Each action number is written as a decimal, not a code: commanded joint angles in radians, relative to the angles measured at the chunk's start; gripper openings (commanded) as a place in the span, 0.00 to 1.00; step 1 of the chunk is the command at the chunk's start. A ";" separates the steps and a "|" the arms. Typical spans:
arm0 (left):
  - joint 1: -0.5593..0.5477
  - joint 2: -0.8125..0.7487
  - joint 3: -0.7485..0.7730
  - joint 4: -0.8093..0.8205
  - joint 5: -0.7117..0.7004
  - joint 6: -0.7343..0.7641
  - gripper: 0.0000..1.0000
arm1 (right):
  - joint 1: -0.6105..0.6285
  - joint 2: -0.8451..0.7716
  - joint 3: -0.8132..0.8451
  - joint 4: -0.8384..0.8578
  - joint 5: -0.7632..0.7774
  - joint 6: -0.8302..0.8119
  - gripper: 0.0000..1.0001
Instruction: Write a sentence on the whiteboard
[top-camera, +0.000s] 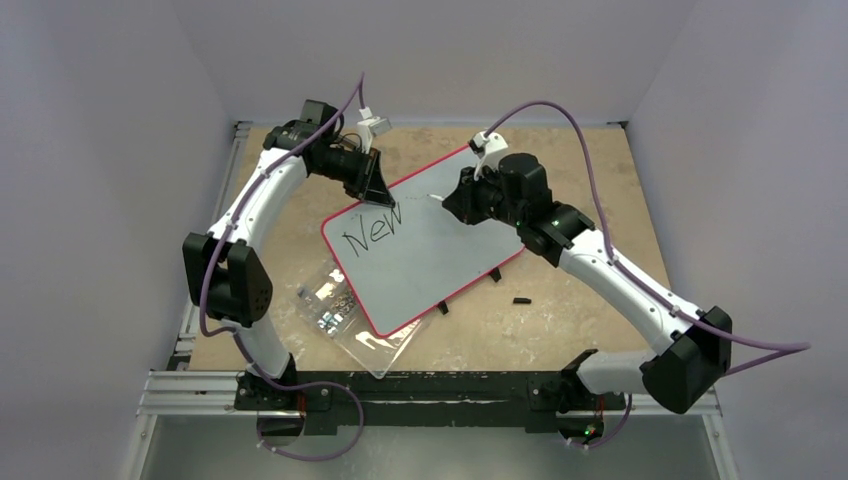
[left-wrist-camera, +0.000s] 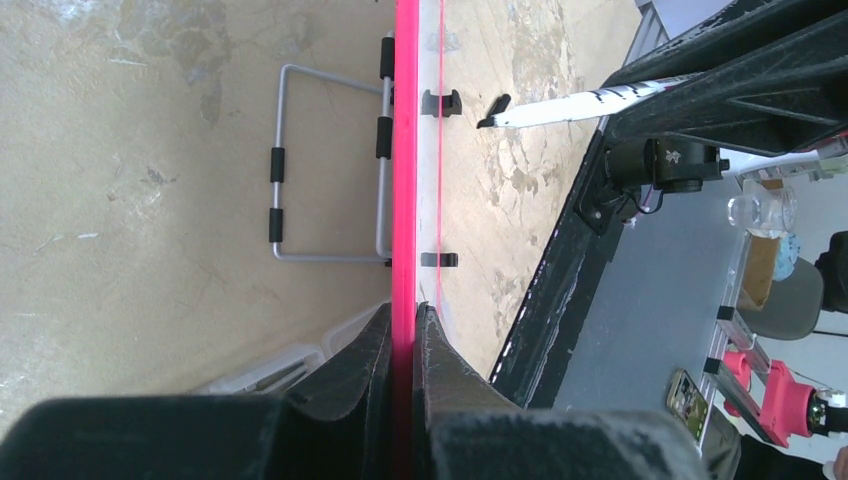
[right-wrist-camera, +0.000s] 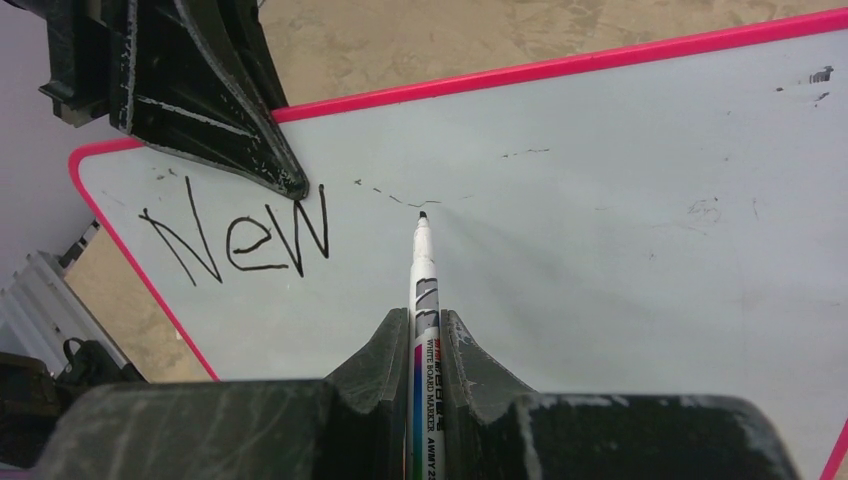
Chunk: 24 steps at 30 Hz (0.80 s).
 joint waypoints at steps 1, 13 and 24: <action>-0.013 -0.044 -0.012 0.014 -0.041 0.035 0.00 | -0.003 0.020 0.042 0.053 0.020 -0.017 0.00; -0.014 -0.051 -0.018 0.015 -0.034 0.034 0.00 | -0.006 0.080 0.106 0.087 -0.036 0.012 0.00; -0.015 -0.056 -0.021 0.016 -0.032 0.036 0.00 | -0.006 0.117 0.112 0.104 -0.045 0.019 0.00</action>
